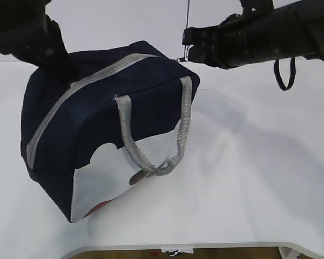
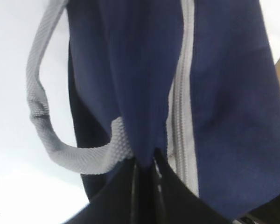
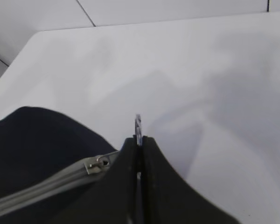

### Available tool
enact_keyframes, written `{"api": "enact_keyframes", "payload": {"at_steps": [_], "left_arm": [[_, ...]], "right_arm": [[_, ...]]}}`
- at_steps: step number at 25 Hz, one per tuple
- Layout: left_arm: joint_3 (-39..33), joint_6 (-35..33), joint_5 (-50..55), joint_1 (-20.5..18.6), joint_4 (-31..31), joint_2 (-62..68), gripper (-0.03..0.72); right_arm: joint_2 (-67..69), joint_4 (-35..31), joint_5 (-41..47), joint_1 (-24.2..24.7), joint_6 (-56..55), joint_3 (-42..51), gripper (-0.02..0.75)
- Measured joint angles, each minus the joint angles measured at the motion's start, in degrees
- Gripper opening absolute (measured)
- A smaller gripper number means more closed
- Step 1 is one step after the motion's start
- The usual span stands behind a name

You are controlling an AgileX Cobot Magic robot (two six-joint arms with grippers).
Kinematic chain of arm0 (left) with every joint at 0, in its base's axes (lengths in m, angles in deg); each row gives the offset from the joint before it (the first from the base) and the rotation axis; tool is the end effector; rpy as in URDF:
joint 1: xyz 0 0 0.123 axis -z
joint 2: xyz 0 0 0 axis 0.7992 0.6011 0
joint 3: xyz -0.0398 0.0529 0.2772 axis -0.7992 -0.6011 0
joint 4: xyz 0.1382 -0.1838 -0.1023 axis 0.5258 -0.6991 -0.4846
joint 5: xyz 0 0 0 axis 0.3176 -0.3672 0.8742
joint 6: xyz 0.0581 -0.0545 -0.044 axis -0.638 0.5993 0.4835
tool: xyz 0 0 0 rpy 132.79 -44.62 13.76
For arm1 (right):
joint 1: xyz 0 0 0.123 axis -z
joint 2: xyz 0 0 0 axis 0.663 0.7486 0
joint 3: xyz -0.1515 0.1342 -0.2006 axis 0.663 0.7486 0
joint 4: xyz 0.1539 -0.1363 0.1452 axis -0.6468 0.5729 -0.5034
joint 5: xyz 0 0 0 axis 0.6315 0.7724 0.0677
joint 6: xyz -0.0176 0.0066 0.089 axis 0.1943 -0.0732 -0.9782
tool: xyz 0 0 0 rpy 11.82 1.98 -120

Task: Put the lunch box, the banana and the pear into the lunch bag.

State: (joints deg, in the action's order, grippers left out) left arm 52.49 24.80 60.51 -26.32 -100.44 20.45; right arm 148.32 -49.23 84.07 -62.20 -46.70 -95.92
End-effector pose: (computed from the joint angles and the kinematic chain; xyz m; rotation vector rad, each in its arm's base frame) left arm 0.2783 -0.1606 0.3599 1.1559 2.4530 -0.3012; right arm 0.3542 0.1514 0.2810 -0.1415 2.1386 0.6055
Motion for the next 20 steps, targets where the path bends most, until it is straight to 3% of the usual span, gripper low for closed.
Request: {"api": "enact_keyframes", "payload": {"at_steps": [14, 16, 17, 18, 20], "left_arm": [[-0.1, 0.53, 1.92, 0.0, 0.0, -1.5, 0.012], [0.49, 2.0, 2.32, 0.0, 0.13, -1.5, 0.122], [0.52, 2.11, 2.47, 0.0, 0.25, -1.5, 0.141], [1.8, 2.91, 2.7, 0.0, 0.35, -1.5, 0.246], [2.57, 3.15, 2.79, 0.0, 0.35, -1.5, 0.246]], "right_arm": [[5.01, -2.5, 8.05, 2.15, 0.1, -4.49, 0.001], [5.01, -2.5, 10.22, 2.15, 0.1, -6.07, 0.001], [5.01, -2.5, 11.03, 2.15, 0.1, -6.47, 0.001], [5.01, -2.5, 11.46, 2.15, 0.1, -6.84, 0.001], [5.01, -2.5, 12.36, 2.15, 0.1, -6.99, 0.001]]}}
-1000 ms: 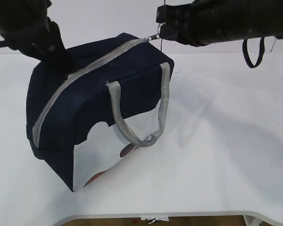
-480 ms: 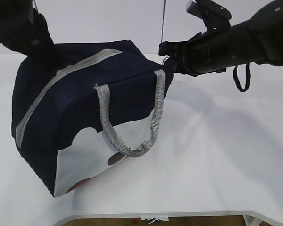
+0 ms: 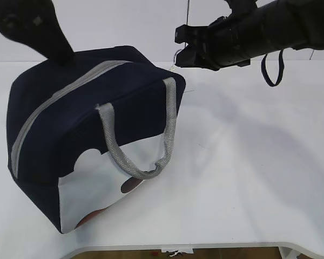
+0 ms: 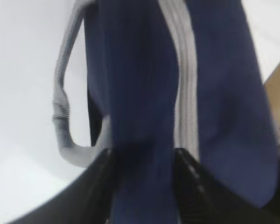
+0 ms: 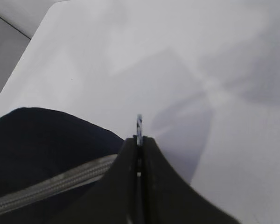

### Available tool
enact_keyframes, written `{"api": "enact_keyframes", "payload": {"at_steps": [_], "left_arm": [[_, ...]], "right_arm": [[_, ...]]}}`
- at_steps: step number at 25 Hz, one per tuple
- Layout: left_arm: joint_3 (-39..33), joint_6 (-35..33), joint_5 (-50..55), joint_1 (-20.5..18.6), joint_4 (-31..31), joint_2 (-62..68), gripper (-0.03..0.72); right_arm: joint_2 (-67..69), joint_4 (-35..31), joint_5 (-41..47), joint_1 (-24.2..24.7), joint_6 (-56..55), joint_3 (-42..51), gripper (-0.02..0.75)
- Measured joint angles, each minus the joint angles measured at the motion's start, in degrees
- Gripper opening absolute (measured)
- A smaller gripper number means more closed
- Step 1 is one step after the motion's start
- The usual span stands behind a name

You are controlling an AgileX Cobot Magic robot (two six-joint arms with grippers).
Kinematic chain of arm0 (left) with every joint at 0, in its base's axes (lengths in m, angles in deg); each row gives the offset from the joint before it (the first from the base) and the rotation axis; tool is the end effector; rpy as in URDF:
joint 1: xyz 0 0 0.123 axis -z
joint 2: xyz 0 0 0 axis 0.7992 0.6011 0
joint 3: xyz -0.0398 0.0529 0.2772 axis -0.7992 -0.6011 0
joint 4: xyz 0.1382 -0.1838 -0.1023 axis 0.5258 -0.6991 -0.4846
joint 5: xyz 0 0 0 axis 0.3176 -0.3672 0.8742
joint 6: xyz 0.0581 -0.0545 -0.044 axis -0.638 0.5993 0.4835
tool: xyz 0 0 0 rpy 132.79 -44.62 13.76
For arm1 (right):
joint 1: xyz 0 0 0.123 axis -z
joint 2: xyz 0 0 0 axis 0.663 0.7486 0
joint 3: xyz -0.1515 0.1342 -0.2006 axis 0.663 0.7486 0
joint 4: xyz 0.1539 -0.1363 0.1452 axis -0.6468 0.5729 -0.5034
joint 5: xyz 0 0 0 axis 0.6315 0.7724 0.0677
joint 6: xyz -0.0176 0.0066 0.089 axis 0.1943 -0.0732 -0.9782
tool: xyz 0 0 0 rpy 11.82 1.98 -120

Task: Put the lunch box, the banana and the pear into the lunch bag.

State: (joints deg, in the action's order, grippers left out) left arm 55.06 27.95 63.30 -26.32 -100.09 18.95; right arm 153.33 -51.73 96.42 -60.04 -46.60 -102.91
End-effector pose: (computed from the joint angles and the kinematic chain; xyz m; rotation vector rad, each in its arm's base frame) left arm 0.2705 -0.1564 0.3791 1.0979 2.4604 -0.3104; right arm 0.3721 0.1589 0.2784 -0.1939 2.2320 0.7670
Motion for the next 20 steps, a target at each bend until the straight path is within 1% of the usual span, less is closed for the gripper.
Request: {"api": "enact_keyframes", "payload": {"at_steps": [1, 2, 3, 6, 7, 11, 12, 13, 20], "left_arm": [[1.57, 0.63, -0.14, 0.0, -0.11, 0.0, 0.358], [2.96, 1.0, -1.01, 0.0, -0.5, 0.0, 0.395], [3.76, 1.01, -1.6, 0.0, -1.03, 0.0, 0.406], [6.17, 1.15, -2.91, 0.0, -2.75, 1.58, 0.418], [6.17, 1.15, -2.91, 0.0, -2.75, 2.74, 0.418], [10.79, 1.24, -3.86, 0.0, -3.43, 7.82, 0.419], [10.96, 1.24, -3.86, 0.0, -3.59, 7.82, 0.419], [12.72, 1.24, -4.0, 0.0, -4.31, 11.38, 0.419], [17.78, 1.14, -4.31, 0.0, -5.68, 20.16, 0.419]], "right_arm": [[0.0, 0.0, 0.49, 0.0, 0.0, -0.09, 0.001], [0.0, 0.0, 0.73, 0.0, 0.0, -0.09, 0.001], [0.0, 0.0, 0.98, 0.0, 0.0, -0.13, 0.001], [0.0, 0.11, 1.14, 0.0, 0.0, -0.22, 0.001], [0.0, 0.11, 1.25, 0.0, 0.0, -0.22, 0.001], [0.0, 0.11, 2.16, 0.0, 0.02, -0.22, 0.001], [0.0, 0.11, 2.39, 0.0, 0.02, -0.22, 0.001], [0.0, 0.11, 2.66, 0.0, 0.12, -0.22, 0.001], [0.0, 0.11, 2.89, 0.0, 0.15, -0.22, 0.001]]}}
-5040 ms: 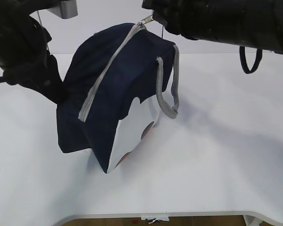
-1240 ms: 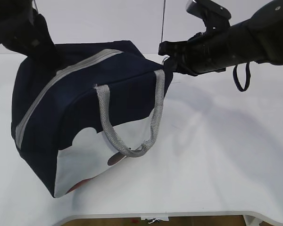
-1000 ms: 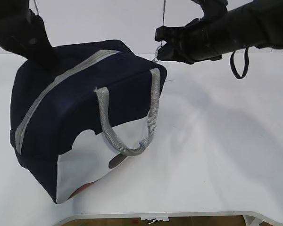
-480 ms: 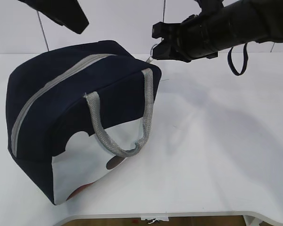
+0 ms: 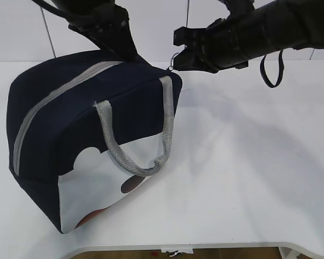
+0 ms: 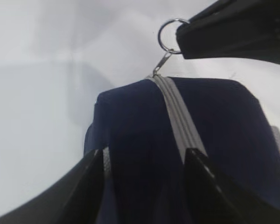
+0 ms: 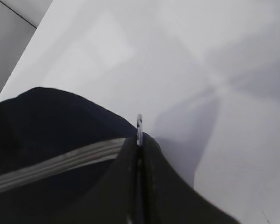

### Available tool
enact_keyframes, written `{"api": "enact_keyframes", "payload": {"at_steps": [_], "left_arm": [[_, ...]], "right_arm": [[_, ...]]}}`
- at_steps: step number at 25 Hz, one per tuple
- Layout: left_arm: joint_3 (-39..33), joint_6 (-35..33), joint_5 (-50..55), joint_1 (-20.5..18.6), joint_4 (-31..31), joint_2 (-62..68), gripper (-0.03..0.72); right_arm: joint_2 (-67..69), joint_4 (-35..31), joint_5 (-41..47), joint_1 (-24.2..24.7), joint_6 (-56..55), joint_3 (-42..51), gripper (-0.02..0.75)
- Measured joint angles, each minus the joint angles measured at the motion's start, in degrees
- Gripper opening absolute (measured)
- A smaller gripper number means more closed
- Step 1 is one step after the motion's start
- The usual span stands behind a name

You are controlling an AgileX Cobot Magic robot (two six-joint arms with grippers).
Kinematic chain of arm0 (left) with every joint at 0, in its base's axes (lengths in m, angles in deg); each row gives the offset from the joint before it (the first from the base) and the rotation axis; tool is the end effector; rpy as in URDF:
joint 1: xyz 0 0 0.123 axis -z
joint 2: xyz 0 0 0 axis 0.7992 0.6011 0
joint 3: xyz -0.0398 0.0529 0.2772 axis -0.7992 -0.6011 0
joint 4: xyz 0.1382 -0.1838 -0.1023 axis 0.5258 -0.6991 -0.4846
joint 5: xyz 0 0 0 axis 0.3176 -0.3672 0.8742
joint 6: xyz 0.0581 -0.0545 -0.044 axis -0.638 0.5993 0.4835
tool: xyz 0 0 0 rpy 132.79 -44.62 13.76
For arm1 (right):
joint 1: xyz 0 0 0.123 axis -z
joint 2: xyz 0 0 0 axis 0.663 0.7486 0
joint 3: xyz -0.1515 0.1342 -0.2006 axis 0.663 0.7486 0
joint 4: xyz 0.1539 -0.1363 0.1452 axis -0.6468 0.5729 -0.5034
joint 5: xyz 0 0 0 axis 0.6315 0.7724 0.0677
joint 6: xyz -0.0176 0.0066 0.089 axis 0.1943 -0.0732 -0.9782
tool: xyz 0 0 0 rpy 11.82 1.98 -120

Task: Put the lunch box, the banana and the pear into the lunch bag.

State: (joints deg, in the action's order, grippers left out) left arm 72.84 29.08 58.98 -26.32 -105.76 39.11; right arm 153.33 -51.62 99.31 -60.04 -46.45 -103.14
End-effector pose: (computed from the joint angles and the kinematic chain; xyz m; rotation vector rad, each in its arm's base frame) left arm 0.3571 -0.2085 0.3454 1.0215 2.4461 -0.4477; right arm 0.3689 0.1613 0.2782 -0.2310 2.2569 0.7987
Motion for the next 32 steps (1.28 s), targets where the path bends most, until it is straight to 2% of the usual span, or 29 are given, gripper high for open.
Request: {"api": "enact_keyframes", "payload": {"at_steps": [2, 4, 5, 6, 7, 8, 9, 10, 32], "left_arm": [[0.34, 0.0, -0.18, 0.0, 0.0, 1.29, 0.415], [0.44, -0.12, -0.29, 0.0, -0.03, 1.72, 0.353], [0.44, -0.42, -0.29, 0.0, -0.03, 1.86, 0.26], [0.44, -0.68, -0.29, 0.0, -0.03, 1.86, 0.202], [0.44, -1.03, -0.29, 0.0, -0.03, 1.86, 0.202], [0.66, -1.38, 0.22, 0.0, -0.03, 1.86, 0.074], [0.66, -1.38, 0.22, 0.0, -0.03, 1.86, 0.074], [0.68, -1.87, 0.73, 0.0, -0.13, 1.86, 0.015], [0.44, -4.04, 4.96, 0.0, -2.94, -5.53, 0.007]], "right_arm": [[0.0, 0.0, 0.14, 0.0, 0.1, 0.0, 0.001], [0.0, 0.0, 0.14, 0.0, 0.21, 0.0, 0.001], [0.0, 0.0, 0.14, 0.0, 0.21, 0.0, 0.001], [0.0, 0.0, 0.14, 0.0, 0.21, 0.0, 0.001], [0.0, 0.0, 0.14, 0.0, 0.21, 0.0, 0.001], [0.0, 0.0, 0.14, 0.0, 0.21, 0.0, 0.001], [0.0, 0.0, 0.14, 0.0, 0.21, 0.0, 0.001], [0.0, 0.0, 0.03, 0.04, 0.21, 0.0, 0.001], [5.06, 0.46, -3.33, 0.04, 0.43, -0.27, 0.001]]}}
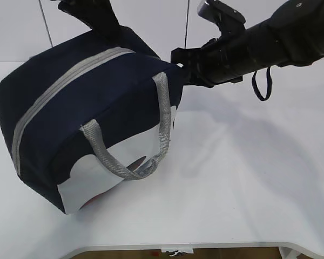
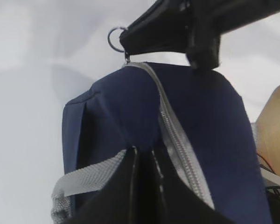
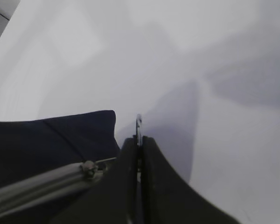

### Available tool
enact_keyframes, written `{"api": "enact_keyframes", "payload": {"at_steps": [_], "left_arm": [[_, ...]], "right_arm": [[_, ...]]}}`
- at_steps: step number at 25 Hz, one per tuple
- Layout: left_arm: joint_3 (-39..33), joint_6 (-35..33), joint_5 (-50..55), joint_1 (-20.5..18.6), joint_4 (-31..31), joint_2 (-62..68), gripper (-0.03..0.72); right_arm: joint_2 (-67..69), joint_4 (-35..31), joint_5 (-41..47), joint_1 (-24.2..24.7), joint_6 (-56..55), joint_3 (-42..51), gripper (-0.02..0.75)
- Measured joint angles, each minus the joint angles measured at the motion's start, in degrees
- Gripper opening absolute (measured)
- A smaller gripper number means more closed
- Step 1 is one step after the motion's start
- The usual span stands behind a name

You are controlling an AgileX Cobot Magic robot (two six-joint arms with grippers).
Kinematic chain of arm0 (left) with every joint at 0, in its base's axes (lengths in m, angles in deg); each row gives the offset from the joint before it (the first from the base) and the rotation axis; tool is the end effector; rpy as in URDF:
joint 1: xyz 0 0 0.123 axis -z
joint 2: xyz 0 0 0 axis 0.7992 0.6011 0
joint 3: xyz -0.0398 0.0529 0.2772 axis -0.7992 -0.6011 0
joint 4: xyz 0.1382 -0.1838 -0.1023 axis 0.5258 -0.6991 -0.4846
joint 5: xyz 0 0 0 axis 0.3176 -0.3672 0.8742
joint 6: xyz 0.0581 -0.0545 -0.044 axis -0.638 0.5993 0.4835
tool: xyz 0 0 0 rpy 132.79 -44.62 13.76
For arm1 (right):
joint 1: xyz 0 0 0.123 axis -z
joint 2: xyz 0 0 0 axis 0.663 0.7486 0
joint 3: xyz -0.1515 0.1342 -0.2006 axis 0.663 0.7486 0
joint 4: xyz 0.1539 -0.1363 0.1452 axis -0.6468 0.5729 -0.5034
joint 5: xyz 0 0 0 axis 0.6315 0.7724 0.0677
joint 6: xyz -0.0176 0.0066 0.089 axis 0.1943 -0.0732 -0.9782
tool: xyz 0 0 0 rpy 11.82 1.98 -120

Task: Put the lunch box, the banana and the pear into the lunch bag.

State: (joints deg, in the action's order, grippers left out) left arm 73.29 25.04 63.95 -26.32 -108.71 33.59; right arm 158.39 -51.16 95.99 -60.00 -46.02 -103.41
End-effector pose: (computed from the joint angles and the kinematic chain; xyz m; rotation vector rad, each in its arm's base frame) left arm 0.3277 -0.1993 0.3839 1.1245 2.3617 -0.4967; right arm 0.3854 0.1622 0.2448 -0.1959 2.3079 0.7386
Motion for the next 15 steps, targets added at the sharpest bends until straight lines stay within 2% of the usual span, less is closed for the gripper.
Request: {"api": "enact_keyframes", "payload": {"at_steps": [15], "left_arm": [[-0.25, -0.1, -0.06, 0.0, -0.01, 1.13, 0.006]], "right_arm": [[2.23, -0.07, 1.01, 0.09, 0.11, -0.95, 0.012]]}}
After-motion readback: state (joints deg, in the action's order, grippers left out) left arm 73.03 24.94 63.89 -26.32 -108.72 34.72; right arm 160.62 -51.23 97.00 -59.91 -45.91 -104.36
